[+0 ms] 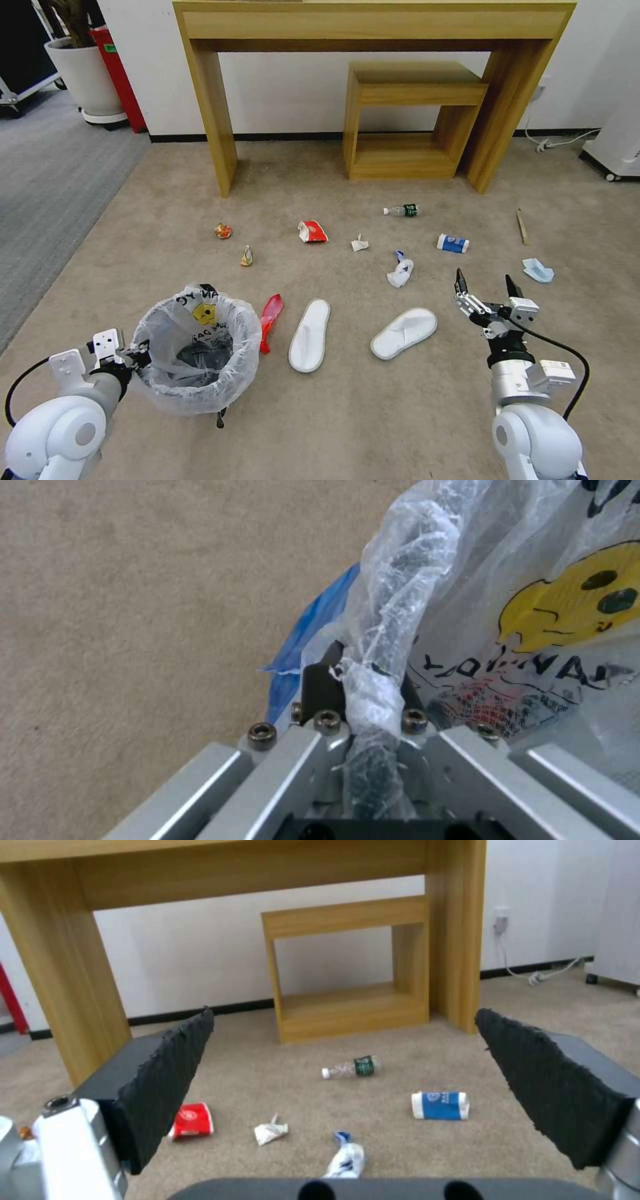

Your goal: Pick up the trash bin and place the garbage on the floor into it.

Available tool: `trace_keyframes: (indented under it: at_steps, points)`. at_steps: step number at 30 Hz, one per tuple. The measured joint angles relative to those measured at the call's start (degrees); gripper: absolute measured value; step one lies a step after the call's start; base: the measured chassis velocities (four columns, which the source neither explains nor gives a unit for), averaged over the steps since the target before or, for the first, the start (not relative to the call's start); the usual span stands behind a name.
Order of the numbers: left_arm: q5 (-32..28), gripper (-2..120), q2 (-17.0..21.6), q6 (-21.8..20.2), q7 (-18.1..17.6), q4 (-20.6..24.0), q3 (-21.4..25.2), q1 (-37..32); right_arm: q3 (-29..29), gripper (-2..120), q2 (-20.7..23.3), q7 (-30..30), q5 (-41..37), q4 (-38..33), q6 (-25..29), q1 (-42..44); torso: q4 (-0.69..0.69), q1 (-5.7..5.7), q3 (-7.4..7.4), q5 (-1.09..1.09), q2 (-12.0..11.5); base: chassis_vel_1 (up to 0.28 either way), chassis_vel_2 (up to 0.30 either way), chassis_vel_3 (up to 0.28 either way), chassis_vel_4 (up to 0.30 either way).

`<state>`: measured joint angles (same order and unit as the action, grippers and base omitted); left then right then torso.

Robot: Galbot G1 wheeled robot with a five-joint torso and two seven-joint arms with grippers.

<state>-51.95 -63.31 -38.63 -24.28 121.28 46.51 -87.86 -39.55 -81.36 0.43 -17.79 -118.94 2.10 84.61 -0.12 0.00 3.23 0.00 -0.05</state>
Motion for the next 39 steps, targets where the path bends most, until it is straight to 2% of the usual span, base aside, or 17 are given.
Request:
trace_keyframes:
  at_steps: [23,35,39]
  points:
    - [0.53,0,-0.65,0.09,0.00,-0.15,-0.13,-0.18,0.05,100,0.11,0.18,-0.26,0.13,-0.17,-0.14,0.00,0.00,0.00,0.00,0.00,-0.011,0.013,0.013,-0.013]
    - [0.77,0,-0.87,0.15,0.01,-0.15,-0.33,-0.25,0.08,100,0.12,0.28,0.10,0.89,1.50,-0.61,0.00,0.00,0.00,0.00,0.00,0.000,0.000,0.000,0.000]
    - [0.91,0,-0.87,0.15,0.01,-0.48,-0.61,-0.15,0.15,100,0.43,1.81,-0.23,0.87,0.59,-0.76,0.00,0.00,0.00,0.00,0.00,0.000,0.000,0.000,0.000]
